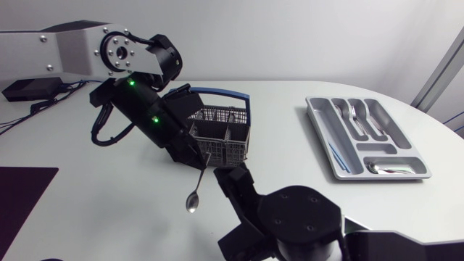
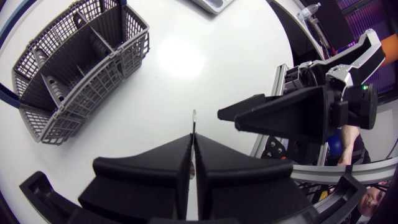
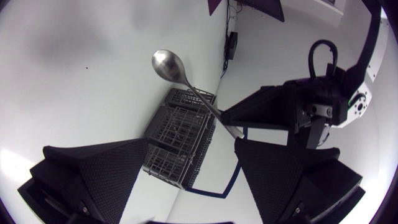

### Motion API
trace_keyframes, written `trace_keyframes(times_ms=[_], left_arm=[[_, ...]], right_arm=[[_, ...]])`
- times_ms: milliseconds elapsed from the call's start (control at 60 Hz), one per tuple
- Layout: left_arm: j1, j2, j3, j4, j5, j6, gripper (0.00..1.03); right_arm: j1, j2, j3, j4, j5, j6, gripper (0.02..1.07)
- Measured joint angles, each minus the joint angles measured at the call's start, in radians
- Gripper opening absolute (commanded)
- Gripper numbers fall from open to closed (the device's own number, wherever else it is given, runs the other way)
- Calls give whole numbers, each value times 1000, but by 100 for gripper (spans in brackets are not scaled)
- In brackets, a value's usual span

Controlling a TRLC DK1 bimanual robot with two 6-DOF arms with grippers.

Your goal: Unload the cutlery basket into the drawer organizer.

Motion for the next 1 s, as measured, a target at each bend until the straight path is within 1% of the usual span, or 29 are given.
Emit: trace_keyframes(times_ms=[100, 167, 200, 367, 417, 650, 683, 767, 900, 983, 1000], left_arm=[[0, 30, 29, -36, 10, 22, 3], [-1, 51, 47, -56, 19, 29, 3], [-1, 62, 56, -69, 21, 35, 3], [-20, 95, 90, -115, 24, 49, 3], [-28, 101, 91, -121, 24, 52, 3], [-72, 113, 91, -134, 24, 63, 3], [-77, 115, 91, -137, 24, 66, 3], [-86, 118, 91, -141, 24, 66, 3], [-98, 136, 103, -163, 24, 66, 3], [-103, 152, 114, -175, 24, 66, 3], [-104, 154, 116, -177, 24, 66, 3]], right_arm=[[24, 57, 0, 63, 11, -53, 96], [40, 88, 0, 76, 17, -76, 95], [46, 101, 0, 84, 19, -85, 93], [72, 143, 0, 109, 23, -120, 92], [73, 149, 1, 111, 23, -134, 90], [78, 162, 14, 132, 29, -161, 86], [80, 164, 14, 136, 29, -164, 82], [87, 174, 18, 138, 30, -165, 75], [99, 194, 20, 139, 30, -180, 61], [105, 206, 20, 139, 32, -194, 49], [107, 207, 20, 139, 33, -195, 48]])
